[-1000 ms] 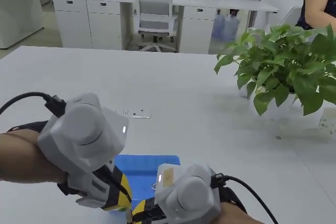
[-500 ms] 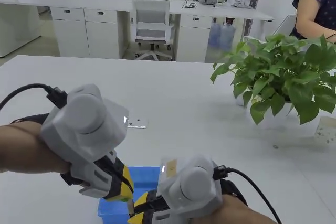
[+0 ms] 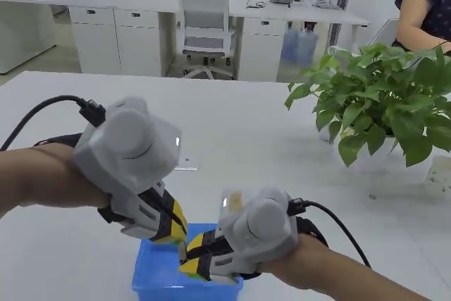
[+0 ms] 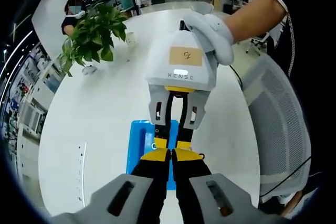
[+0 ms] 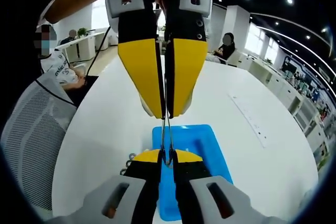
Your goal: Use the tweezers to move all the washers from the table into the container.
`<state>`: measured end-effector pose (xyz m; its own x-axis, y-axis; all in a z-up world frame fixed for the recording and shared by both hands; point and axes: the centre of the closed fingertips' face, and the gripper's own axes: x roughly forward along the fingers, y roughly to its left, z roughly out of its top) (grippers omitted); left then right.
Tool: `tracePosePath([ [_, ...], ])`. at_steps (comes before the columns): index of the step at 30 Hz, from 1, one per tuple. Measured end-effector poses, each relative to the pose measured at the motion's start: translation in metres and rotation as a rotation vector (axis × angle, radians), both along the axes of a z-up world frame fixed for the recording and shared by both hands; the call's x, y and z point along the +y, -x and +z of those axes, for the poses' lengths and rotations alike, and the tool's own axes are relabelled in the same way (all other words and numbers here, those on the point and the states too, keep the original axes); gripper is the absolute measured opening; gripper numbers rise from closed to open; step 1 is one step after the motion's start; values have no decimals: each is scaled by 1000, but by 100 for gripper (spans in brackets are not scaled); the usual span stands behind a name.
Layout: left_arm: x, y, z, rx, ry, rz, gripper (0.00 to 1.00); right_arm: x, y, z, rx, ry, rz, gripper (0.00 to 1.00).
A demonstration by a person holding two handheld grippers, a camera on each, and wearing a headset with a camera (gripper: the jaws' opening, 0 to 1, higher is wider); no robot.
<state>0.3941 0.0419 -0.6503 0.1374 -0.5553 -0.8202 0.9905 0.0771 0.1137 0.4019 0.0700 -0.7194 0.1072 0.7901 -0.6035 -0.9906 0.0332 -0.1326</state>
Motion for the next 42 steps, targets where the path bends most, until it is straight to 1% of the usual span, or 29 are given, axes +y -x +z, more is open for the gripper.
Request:
tracePosePath([
  [5,-2,-8,-9,1,3,-1,6,-1,-8,-9,-5,10,10,10],
  [9,-3,-16,-18,13,14,4,6,-5,-13,-18,2,24,7,10],
  [13,-4,-21,-26,25,17,11,6,-7,-18,-26,16,37,6,10],
  [17,-6,-25,-32,29,16,15,6,-9,-22,-33,27,48,4,10],
  [27,-6,-32,-48,57,9,31,6,-10,-28,-50,65,73,-7,10],
  [33,-5,-37,-57,73,13,54,6,-11,-31,-58,91,83,-24,10],
  [35,-5,-39,-60,77,14,60,6,-12,-32,-61,92,90,-28,10],
  [42,-5,-39,-62,80,13,63,6,-13,-33,-64,97,98,-33,11],
])
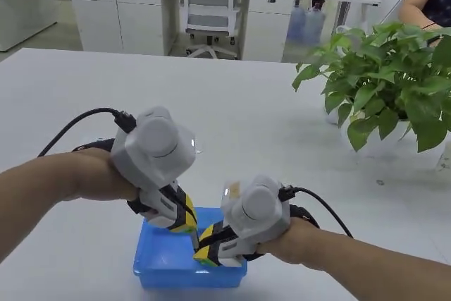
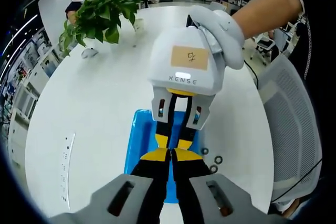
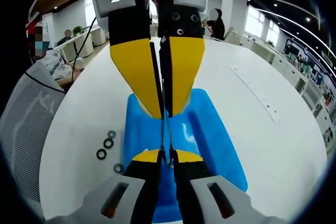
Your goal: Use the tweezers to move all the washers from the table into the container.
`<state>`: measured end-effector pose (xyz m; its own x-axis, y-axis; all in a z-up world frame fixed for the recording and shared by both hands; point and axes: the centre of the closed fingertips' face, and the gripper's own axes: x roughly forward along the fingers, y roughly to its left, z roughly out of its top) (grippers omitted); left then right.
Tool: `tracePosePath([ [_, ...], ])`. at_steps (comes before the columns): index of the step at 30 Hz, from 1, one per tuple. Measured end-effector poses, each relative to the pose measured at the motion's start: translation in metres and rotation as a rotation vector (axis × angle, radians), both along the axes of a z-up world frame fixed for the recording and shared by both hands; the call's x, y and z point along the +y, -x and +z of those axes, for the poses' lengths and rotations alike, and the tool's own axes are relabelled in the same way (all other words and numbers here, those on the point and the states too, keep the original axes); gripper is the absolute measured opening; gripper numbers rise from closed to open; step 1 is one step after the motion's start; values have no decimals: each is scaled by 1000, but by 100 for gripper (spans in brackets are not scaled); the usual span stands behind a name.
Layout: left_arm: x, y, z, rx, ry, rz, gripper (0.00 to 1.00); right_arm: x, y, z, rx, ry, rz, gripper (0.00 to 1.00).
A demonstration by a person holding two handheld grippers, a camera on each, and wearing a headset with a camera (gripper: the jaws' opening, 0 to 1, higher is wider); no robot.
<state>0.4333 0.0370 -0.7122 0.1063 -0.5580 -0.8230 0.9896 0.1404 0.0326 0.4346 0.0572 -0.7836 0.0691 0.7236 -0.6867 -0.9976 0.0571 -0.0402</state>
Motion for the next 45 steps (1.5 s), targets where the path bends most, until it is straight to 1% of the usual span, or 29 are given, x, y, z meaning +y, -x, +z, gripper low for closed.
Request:
tracePosePath([
  [10,0,0,2,-4,-1,-2,6,-2,-1,2,-4,0,-6,11],
  [15,2,1,9,-14,0,-6,6,-1,0,9,-14,-9,-6,11],
  [29,1,12,30,-38,-9,-32,6,2,8,29,-41,-40,-12,11],
  [32,1,15,35,-40,-13,-36,6,3,10,36,-49,-51,-18,11],
  [36,1,20,43,-51,-21,-47,6,4,13,43,-58,-68,-23,12],
  [39,1,27,50,-58,-22,-59,6,6,19,50,-62,-81,-25,12],
  [41,1,29,53,-70,-24,-73,6,6,21,53,-70,-87,-24,12],
  [45,3,36,59,-77,-20,-84,6,7,28,59,-79,-101,-26,12],
])
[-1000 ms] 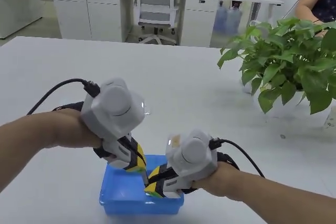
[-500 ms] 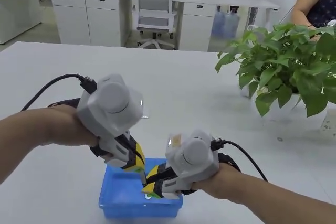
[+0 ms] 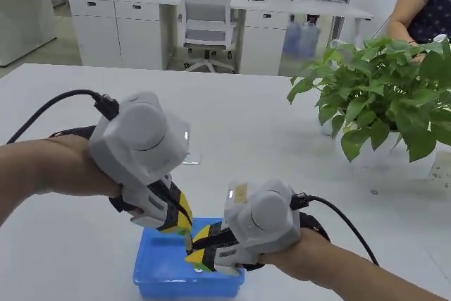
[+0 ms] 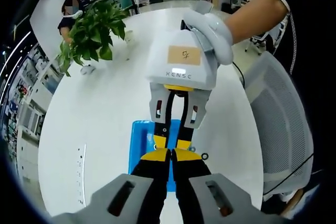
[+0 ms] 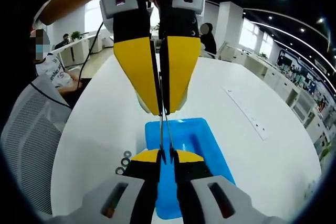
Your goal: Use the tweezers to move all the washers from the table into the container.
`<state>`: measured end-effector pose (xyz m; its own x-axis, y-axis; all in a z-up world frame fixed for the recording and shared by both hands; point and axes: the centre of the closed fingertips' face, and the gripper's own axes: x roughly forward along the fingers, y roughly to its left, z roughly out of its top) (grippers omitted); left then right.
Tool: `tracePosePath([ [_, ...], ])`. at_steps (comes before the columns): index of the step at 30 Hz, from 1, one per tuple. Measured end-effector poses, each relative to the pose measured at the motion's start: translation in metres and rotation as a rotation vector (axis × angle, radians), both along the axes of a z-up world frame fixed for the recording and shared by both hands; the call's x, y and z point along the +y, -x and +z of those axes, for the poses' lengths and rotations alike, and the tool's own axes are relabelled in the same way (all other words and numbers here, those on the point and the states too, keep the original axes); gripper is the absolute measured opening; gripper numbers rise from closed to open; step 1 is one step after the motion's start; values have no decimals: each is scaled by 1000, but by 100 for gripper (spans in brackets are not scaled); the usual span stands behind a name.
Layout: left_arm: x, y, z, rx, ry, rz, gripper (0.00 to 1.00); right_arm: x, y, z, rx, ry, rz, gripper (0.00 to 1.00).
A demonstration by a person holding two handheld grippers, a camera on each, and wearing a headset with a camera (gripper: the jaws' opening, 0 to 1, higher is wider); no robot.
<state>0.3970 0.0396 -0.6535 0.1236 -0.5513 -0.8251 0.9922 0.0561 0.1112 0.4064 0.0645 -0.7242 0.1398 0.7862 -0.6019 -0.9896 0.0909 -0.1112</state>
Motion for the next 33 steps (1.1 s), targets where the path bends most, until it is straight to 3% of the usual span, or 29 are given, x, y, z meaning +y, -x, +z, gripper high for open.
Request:
tracePosePath([
  [6,0,14,2,-1,0,-12,6,1,14,2,-1,-11,1,12],
  [18,1,40,-9,24,-9,-28,6,3,42,-8,13,-10,12,12],
  [33,3,60,-34,70,-10,-18,6,2,67,-33,39,8,23,12],
])
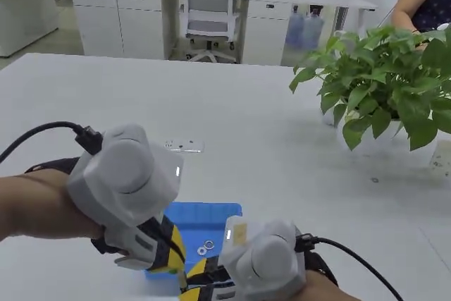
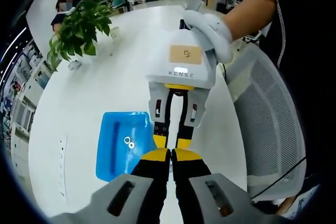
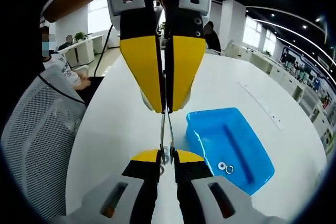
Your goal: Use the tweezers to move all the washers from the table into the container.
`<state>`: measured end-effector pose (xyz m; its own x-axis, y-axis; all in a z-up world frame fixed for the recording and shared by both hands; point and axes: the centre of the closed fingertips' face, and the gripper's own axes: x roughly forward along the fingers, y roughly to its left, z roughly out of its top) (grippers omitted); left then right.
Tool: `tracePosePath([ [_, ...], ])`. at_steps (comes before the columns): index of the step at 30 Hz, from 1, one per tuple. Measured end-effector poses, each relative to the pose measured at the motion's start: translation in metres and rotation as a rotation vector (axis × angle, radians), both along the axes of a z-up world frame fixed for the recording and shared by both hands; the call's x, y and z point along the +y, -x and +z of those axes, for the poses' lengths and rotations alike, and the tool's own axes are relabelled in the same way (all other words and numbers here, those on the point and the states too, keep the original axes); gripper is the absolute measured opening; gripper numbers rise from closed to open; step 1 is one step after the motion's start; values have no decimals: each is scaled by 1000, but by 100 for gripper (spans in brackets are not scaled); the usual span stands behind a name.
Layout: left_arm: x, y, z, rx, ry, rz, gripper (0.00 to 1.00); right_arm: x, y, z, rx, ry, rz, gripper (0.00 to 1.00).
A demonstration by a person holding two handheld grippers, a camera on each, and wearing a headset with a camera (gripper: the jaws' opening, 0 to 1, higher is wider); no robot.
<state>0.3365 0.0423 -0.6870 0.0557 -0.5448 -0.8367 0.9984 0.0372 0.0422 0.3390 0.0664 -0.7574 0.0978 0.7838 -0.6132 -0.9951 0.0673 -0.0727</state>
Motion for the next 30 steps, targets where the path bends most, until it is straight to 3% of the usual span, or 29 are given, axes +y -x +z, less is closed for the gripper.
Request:
tracePosePath([
  [17,-1,14,-17,38,-3,4,6,-1,15,-21,33,27,7,12],
  [30,-1,16,-26,54,-5,5,6,-1,17,-29,46,35,2,12],
])
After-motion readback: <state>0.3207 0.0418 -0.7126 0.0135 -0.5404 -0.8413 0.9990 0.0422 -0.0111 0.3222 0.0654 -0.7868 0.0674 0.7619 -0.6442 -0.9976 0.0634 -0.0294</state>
